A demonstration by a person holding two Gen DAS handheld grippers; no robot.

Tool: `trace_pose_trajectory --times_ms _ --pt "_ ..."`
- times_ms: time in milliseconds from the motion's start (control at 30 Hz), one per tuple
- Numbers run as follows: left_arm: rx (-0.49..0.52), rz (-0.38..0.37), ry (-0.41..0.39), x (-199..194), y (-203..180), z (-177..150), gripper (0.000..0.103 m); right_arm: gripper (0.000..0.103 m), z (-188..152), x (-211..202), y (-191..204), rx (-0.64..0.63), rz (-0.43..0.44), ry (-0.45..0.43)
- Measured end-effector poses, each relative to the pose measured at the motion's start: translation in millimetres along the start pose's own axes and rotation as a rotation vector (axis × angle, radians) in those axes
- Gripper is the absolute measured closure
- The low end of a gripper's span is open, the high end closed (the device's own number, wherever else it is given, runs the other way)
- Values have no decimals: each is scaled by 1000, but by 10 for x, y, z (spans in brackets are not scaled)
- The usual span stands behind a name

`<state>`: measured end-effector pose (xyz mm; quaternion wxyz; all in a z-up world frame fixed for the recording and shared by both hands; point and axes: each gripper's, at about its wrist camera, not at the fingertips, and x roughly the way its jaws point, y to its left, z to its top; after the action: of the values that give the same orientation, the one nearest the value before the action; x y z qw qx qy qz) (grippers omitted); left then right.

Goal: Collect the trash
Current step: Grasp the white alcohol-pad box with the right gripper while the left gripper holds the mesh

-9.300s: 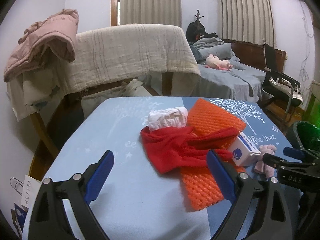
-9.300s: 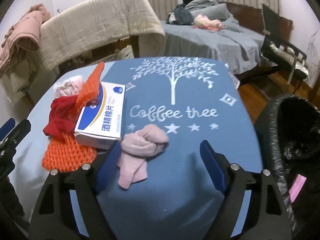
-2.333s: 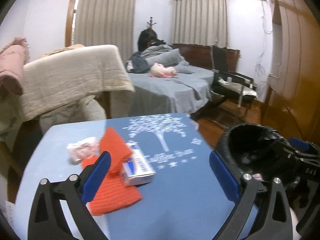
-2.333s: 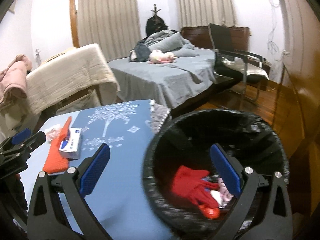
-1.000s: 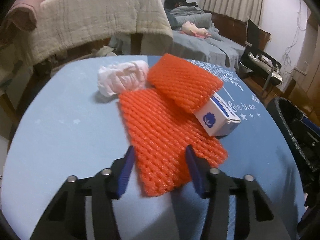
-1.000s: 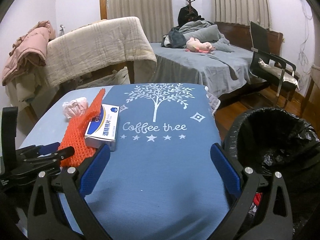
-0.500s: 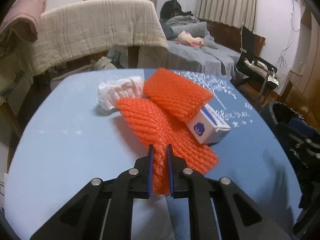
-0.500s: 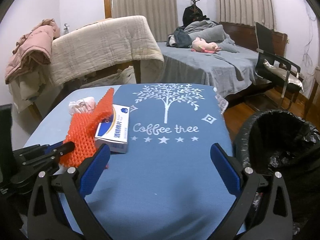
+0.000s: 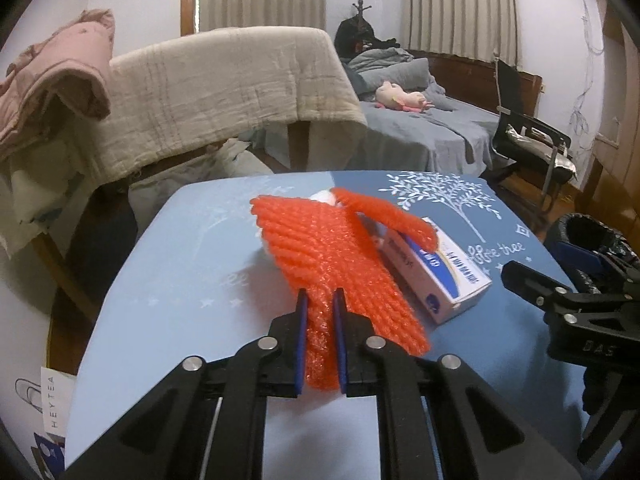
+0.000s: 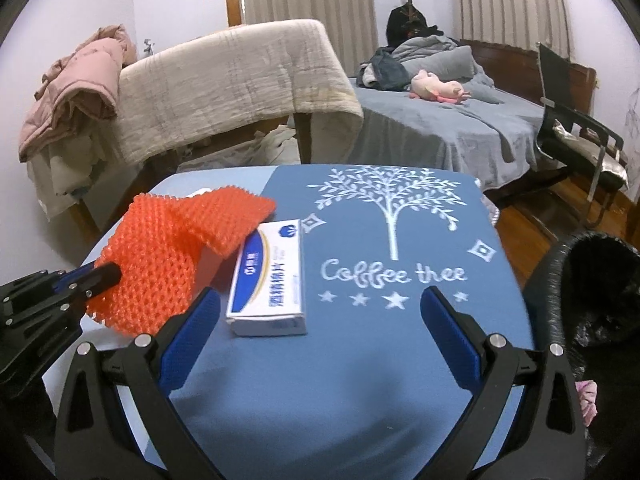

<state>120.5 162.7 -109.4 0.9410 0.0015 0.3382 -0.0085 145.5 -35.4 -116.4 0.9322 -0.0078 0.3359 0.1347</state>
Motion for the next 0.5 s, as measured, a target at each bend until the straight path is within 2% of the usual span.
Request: trace_pose_trajectory --times_ms 300,433,500 --pt "-12 16 -4 7 152 -39 91 6 -5 302 240 -31 5 63" --pt "-16 16 0 33 165 -65 91 18 -3 400 286 -44 -2 86" --pt "-14 17 0 39 152 -80 91 19 -2 434 288 -42 -5 95"
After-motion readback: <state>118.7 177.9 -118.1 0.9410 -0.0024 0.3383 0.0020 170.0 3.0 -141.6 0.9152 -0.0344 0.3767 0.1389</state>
